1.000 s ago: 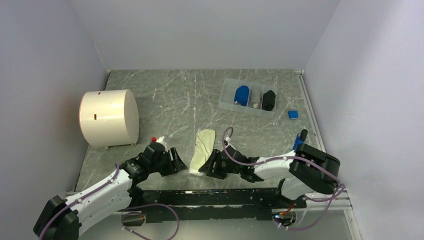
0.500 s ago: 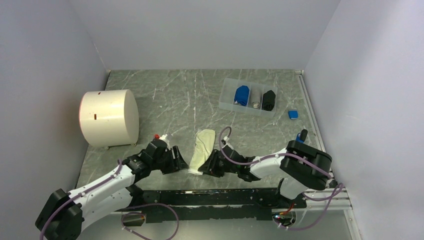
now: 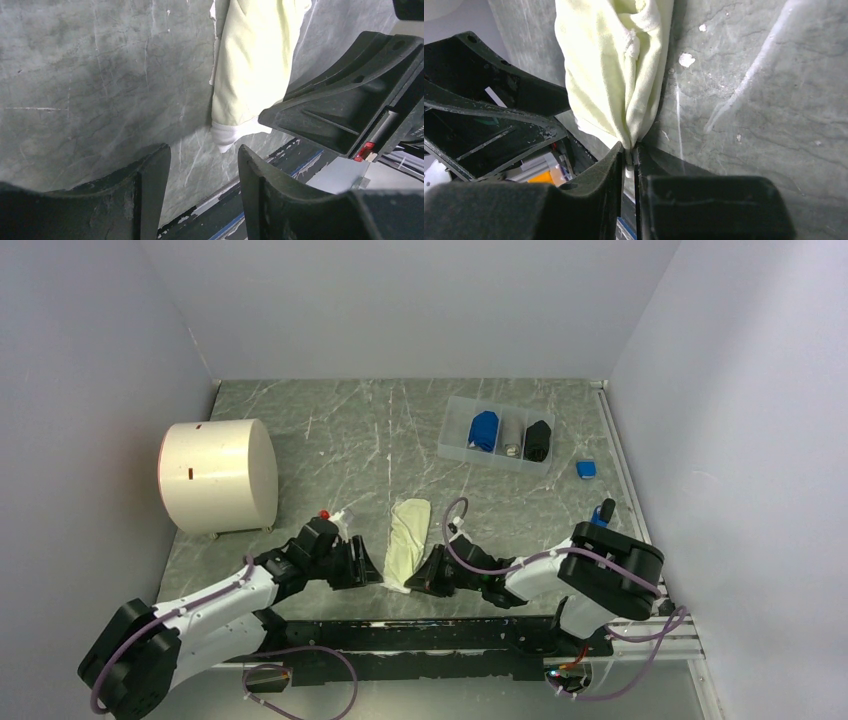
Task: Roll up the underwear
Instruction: Roll the underwear to the center of the board.
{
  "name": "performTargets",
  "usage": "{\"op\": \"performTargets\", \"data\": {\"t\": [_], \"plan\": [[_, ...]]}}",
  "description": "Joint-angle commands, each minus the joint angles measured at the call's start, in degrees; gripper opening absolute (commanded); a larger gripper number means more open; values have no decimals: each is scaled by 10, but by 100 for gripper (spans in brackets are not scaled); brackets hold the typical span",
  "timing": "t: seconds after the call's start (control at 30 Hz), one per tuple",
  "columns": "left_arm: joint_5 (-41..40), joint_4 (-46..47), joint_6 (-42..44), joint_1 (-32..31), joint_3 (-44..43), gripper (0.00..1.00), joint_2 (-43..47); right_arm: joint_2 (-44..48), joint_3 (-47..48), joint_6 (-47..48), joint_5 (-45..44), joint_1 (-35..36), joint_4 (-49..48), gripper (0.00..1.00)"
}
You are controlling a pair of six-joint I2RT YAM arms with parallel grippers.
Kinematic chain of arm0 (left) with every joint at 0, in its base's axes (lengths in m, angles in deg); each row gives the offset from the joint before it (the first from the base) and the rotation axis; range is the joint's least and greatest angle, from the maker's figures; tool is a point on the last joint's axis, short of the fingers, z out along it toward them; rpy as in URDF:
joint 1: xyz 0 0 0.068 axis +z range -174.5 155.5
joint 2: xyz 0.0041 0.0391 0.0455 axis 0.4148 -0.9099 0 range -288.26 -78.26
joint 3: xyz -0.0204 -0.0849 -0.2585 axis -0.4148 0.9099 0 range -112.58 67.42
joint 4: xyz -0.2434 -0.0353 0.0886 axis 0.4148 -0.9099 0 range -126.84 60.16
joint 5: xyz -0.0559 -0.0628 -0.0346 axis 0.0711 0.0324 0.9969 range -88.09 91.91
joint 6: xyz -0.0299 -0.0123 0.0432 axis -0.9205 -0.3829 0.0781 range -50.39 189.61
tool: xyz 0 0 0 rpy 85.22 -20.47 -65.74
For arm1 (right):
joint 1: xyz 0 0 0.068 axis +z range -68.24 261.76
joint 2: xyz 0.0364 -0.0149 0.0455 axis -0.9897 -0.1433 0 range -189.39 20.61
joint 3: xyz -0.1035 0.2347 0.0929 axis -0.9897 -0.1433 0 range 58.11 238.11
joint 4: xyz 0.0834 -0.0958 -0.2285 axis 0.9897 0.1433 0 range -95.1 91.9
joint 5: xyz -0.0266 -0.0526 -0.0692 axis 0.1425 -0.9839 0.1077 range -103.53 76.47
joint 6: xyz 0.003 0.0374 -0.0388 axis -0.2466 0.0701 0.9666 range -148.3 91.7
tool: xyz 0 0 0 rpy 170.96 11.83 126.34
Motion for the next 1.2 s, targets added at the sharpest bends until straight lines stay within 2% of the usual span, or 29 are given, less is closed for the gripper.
{"op": "performTargets", "data": {"t": [0.0, 0.2, 0.4, 0.6, 0.83, 0.97, 1.07, 1.1, 1.17], "plan": [[5, 12, 18, 0, -11, 58, -7, -27, -11, 20, 7, -2, 23, 14], [22, 58, 18, -1, 5, 59, -10, -24, -8, 26, 10, -7, 36, 16], [88, 143, 44, 0, 9, 55, -61, -32, -8, 30, 24, -12, 31, 16], [61, 105, 91, -1, -20, 53, -80, -33, 1, 42, 34, -19, 43, 17], [95, 121, 148, -1, -46, 51, -137, -34, 4, 46, 48, -27, 41, 17], [120, 136, 154, -1, -42, 41, -143, -31, 7, 55, 57, -32, 34, 17], [117, 148, 143, -1, -31, 27, -135, -25, 19, 78, 62, -35, 36, 22], [109, 145, 138, -1, -29, 21, -134, -20, 27, 94, 62, -35, 44, 26], [96, 136, 128, -1, -26, 16, -133, -10, 53, 141, 52, -37, 87, 42]]}}
